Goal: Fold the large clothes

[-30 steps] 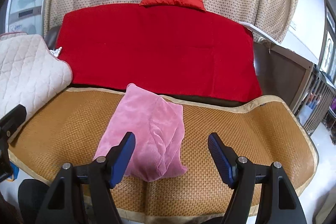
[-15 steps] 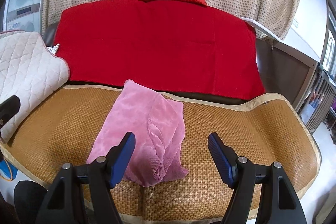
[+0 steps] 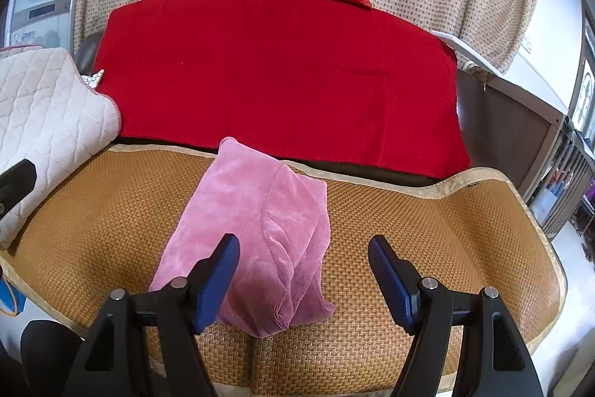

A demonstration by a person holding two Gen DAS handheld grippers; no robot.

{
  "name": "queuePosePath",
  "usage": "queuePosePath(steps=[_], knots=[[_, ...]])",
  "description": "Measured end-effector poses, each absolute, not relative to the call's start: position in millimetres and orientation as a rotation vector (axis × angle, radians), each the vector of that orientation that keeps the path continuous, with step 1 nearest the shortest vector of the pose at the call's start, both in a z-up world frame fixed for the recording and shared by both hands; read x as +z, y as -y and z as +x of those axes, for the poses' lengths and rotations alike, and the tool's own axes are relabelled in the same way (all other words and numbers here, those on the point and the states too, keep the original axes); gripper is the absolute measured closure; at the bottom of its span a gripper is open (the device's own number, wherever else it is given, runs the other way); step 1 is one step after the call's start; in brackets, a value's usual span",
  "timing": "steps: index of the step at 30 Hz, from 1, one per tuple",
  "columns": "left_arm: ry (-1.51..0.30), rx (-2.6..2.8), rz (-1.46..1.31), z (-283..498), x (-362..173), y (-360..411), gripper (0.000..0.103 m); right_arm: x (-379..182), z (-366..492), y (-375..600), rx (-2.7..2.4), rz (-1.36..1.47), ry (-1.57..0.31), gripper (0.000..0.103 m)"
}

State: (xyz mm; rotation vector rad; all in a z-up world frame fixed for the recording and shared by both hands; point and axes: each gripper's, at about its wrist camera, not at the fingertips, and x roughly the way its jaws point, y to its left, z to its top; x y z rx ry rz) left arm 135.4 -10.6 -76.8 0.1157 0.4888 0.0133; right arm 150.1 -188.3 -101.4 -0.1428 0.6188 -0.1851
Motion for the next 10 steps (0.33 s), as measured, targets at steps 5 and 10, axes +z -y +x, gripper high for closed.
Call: queuePosePath(steps=[5,10], knots=[[-0.490,0.007,0.115,141.6,-78.4,11.2,0.000,-104.0,158.0,185.7,-0.179,-0.153,-0.631,0.028],[-0.505,-0.019,0.109,154.6,-82.8,10.3,0.000,-106.8,170.2,189.8,-0.172,-0.142,-0.646,0.028]])
